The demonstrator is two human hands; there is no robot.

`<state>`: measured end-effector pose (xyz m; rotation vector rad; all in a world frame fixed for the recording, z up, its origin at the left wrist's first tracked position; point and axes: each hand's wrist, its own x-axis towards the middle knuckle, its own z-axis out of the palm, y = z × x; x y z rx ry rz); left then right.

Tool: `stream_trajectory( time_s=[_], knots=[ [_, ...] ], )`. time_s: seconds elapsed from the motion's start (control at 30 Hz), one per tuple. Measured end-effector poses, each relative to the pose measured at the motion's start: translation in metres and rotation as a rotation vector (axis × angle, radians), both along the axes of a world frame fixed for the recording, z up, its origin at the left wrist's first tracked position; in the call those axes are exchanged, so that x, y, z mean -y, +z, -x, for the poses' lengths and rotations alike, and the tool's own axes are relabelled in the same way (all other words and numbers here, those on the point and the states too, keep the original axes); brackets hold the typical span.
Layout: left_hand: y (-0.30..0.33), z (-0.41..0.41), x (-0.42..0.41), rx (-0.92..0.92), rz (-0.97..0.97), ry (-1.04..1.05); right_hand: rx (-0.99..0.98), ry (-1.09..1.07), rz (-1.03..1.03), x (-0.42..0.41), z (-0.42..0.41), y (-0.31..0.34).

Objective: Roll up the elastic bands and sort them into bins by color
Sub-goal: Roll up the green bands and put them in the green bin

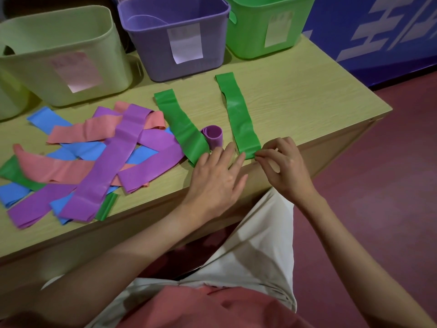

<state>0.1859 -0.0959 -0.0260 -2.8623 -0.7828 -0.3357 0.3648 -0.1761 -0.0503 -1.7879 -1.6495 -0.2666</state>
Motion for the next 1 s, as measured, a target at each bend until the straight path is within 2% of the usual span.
stream_trajectory(
  time_s=[0.77,1.0],
  knots=[
    [0.001,-0.015,0.005,-0.013,0.014,0.139,0.01,-0.045,-0.061,-0.008,0.006,-0.007],
    [0.007,-0.021,-0.004,0.137,0.029,0.017,0.006,-0.01,-0.043,-0.013,0.0,-0.004]
  ],
)
